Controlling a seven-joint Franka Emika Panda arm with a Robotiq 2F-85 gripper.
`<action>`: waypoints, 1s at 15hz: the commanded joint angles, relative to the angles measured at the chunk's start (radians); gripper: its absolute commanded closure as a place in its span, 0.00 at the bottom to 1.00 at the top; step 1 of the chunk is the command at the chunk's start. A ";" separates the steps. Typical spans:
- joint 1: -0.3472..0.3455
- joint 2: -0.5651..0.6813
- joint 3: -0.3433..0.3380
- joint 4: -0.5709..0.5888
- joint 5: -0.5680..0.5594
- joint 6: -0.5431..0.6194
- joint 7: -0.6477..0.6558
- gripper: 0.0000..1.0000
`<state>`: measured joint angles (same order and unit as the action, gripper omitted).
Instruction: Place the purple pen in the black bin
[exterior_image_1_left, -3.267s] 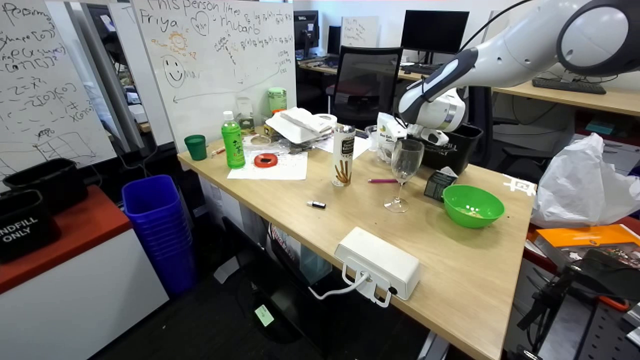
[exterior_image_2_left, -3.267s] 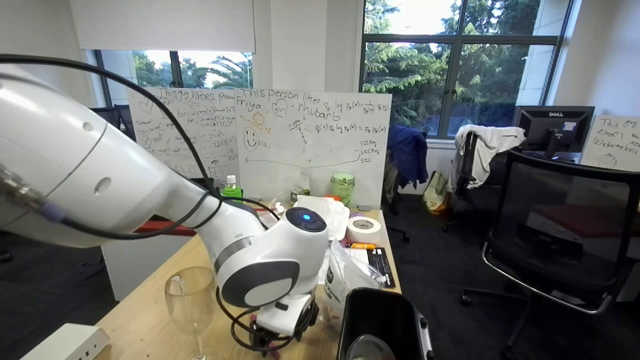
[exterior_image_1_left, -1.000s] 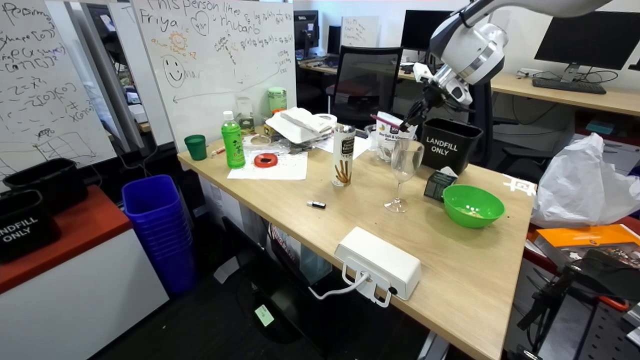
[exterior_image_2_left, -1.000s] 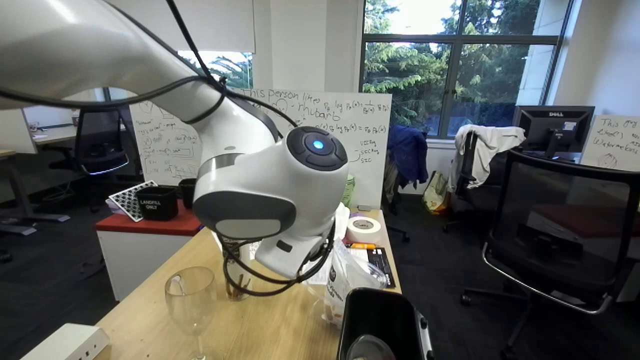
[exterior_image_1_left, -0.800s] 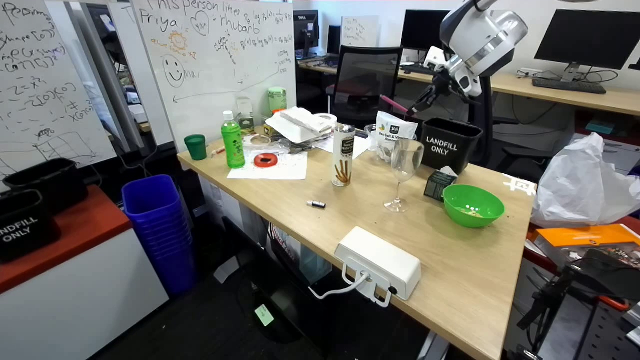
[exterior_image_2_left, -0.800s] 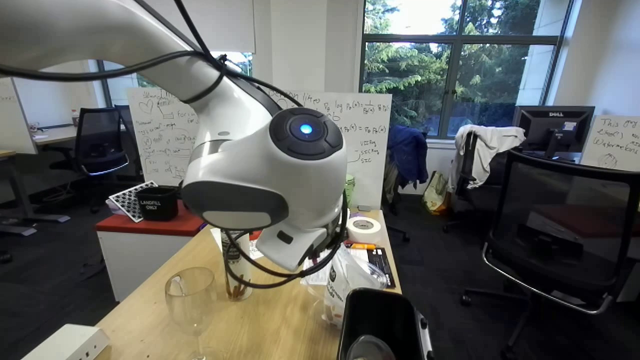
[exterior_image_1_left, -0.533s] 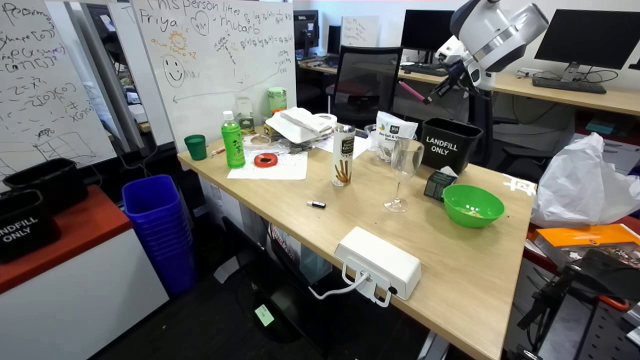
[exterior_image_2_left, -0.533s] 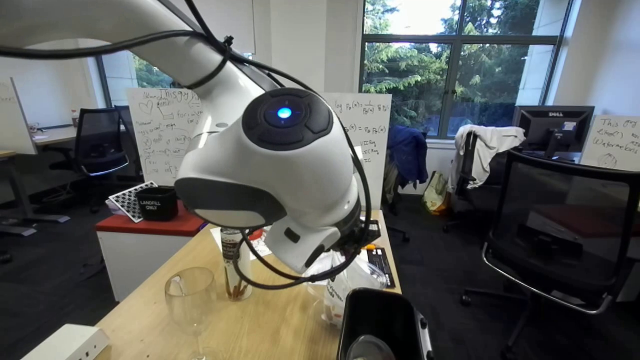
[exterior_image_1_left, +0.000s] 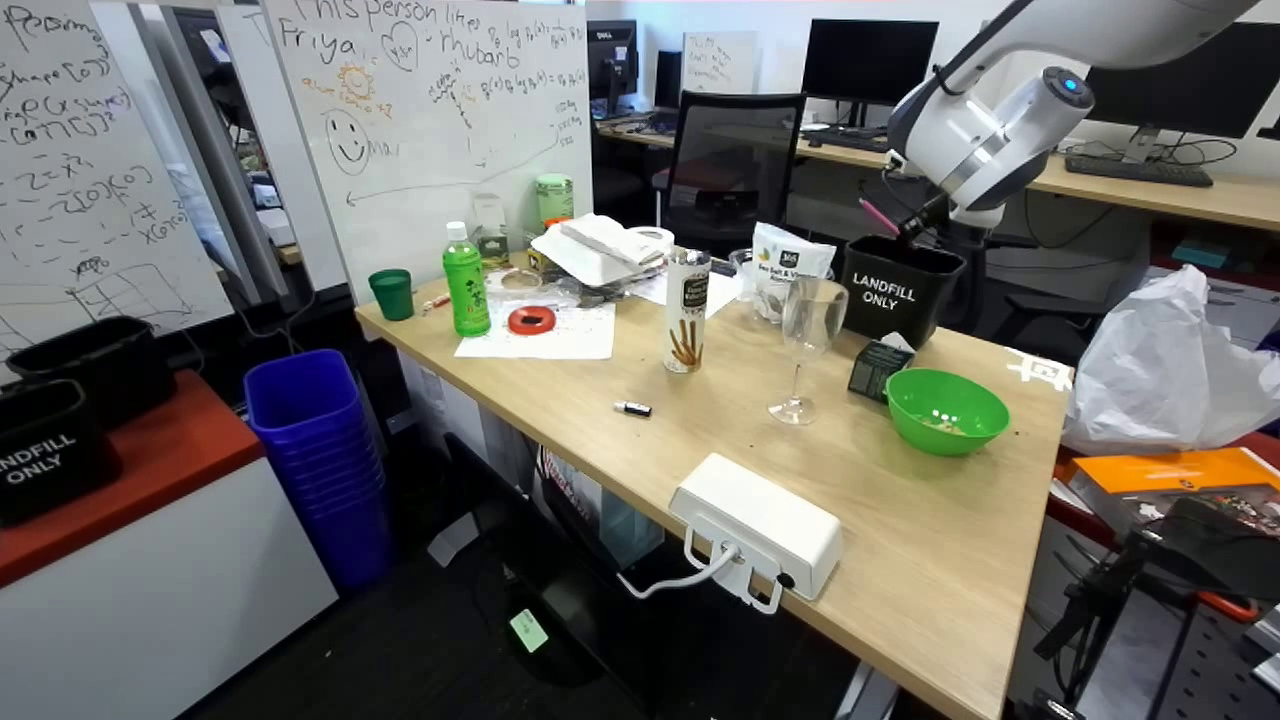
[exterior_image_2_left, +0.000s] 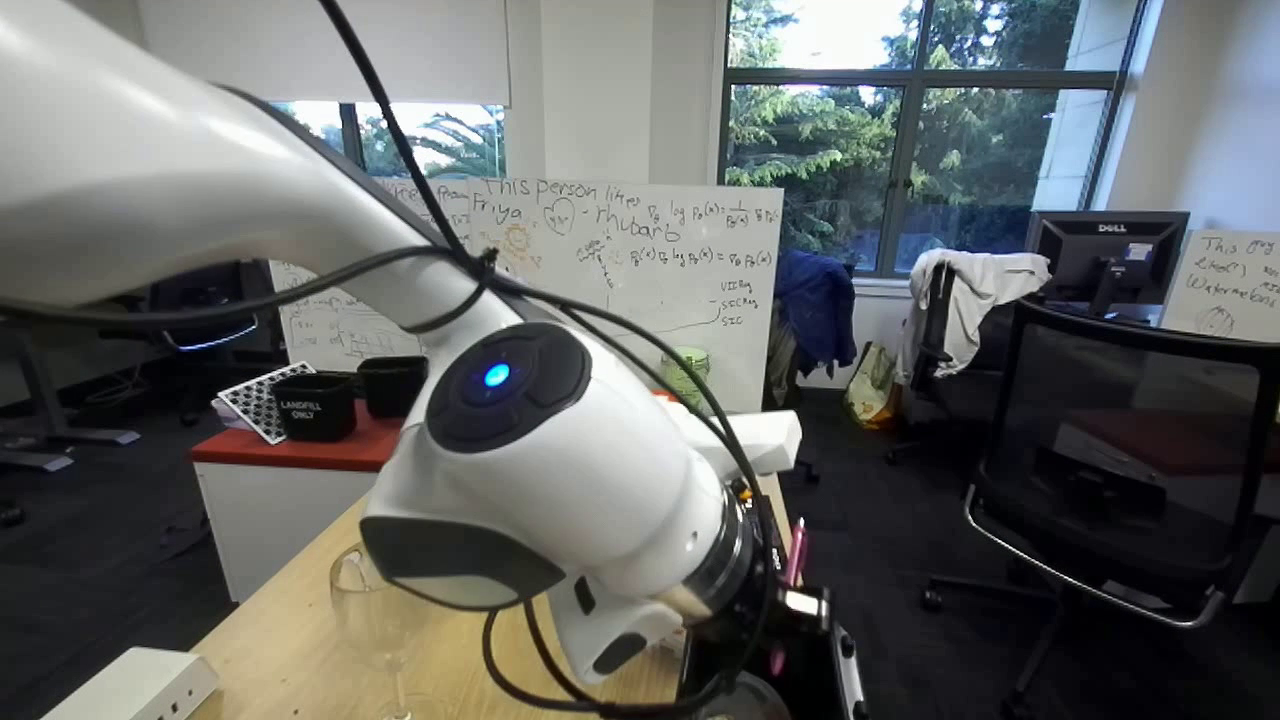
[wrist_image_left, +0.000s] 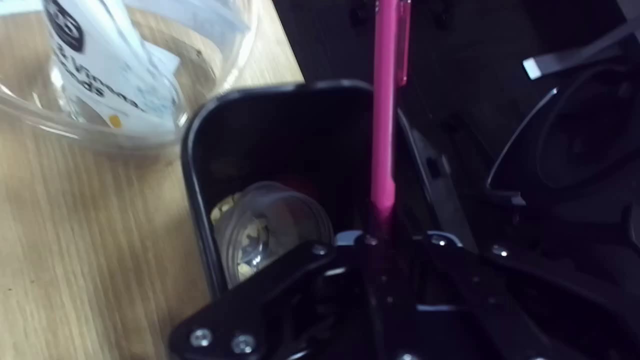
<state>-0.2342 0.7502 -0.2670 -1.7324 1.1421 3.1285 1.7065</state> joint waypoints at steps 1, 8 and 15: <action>0.122 0.046 -0.154 -0.066 -0.032 0.004 0.199 0.97; 0.245 0.058 -0.266 -0.090 -0.048 -0.033 0.337 0.42; 0.252 0.065 -0.260 -0.077 -0.038 -0.006 0.323 0.35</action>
<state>0.0179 0.8147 -0.5274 -1.8097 1.1045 3.1225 2.0294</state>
